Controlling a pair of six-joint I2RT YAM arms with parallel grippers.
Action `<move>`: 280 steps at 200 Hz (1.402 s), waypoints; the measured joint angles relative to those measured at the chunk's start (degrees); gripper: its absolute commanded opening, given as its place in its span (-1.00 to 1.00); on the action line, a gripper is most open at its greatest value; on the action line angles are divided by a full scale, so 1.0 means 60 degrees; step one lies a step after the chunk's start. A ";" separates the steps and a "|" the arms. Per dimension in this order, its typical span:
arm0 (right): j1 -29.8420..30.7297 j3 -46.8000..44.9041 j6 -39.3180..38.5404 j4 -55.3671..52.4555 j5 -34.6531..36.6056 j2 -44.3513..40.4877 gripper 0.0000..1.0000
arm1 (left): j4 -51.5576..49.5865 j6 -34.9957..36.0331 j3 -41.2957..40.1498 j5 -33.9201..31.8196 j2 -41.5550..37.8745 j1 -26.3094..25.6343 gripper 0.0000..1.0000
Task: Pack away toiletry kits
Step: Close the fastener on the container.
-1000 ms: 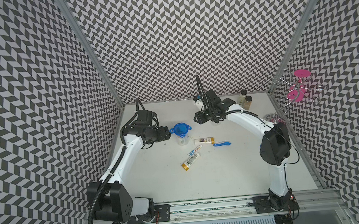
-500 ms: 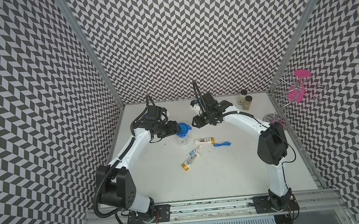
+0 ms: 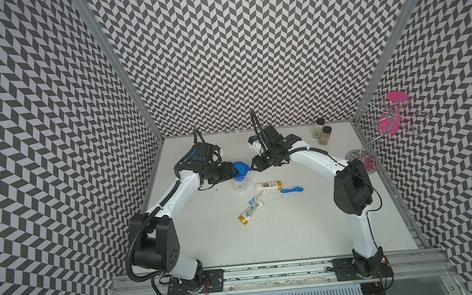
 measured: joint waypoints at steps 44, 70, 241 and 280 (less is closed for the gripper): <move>0.0131 0.0208 -0.0040 -0.0102 -0.0015 0.0051 -0.28 | 0.0160 0.0000 0.0000 -0.0022 0.0098 -0.0106 0.31; 0.0178 0.0277 -0.0047 -0.0222 0.0047 0.0066 -0.28 | 0.0200 -0.0015 -0.0004 -0.0029 0.0135 -0.0149 0.29; 0.0361 -0.1188 0.0066 0.0874 -0.0969 -0.0135 -0.34 | 0.1239 -0.0572 -0.0412 0.0557 0.0208 -0.0124 0.27; 0.0353 -0.1198 0.0058 0.0896 -0.0929 -0.0401 -0.33 | 0.1020 -0.0452 -0.0237 0.0350 0.0255 -0.0135 0.48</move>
